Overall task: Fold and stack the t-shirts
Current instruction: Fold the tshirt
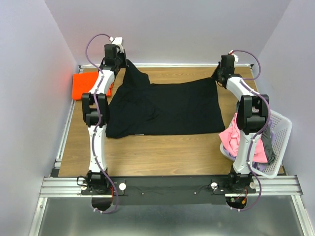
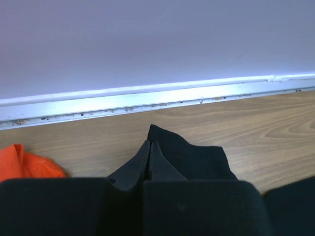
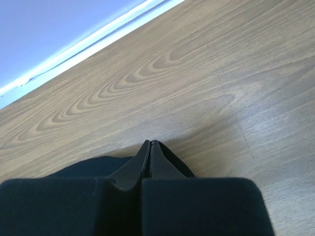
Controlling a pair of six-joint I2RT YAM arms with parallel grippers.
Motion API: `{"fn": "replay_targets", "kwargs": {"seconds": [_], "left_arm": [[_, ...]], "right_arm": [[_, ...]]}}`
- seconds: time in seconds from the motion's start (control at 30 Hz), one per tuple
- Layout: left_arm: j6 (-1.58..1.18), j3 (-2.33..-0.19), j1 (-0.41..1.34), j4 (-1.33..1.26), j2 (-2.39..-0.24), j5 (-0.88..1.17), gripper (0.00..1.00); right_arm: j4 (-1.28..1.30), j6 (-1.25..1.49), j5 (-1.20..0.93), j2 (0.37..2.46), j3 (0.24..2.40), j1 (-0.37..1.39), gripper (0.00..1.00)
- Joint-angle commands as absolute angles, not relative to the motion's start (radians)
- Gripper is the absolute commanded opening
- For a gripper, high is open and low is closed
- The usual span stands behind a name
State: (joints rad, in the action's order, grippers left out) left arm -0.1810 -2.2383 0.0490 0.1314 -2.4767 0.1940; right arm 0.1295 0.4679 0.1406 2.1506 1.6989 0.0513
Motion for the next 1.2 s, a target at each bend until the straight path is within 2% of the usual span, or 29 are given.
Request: {"fn": "replay_targets", "kwargs": {"seconds": [0.0, 0.47, 0.9, 1.17], "left_arm": [[-0.158, -2.154, 0.043, 0.049, -2.330, 0.268, 0.00], [-0.193, -1.508, 0.043, -0.293, -1.959, 0.391, 0.00], [-0.224, -1.163, 0.049, -0.359, -1.700, 0.299, 0.00], [-0.258, -0.971, 0.054, -0.380, -1.525, 0.204, 0.00]], "right_arm": [[0.138, 0.445, 0.117, 2.135, 1.680, 0.055, 0.02], [0.066, 0.453, 0.156, 1.930, 1.416, 0.057, 0.02], [0.008, 0.468, 0.271, 1.769, 1.162, 0.057, 0.01], [-0.026, 0.477, 0.354, 1.710, 1.077, 0.058, 0.01]]}}
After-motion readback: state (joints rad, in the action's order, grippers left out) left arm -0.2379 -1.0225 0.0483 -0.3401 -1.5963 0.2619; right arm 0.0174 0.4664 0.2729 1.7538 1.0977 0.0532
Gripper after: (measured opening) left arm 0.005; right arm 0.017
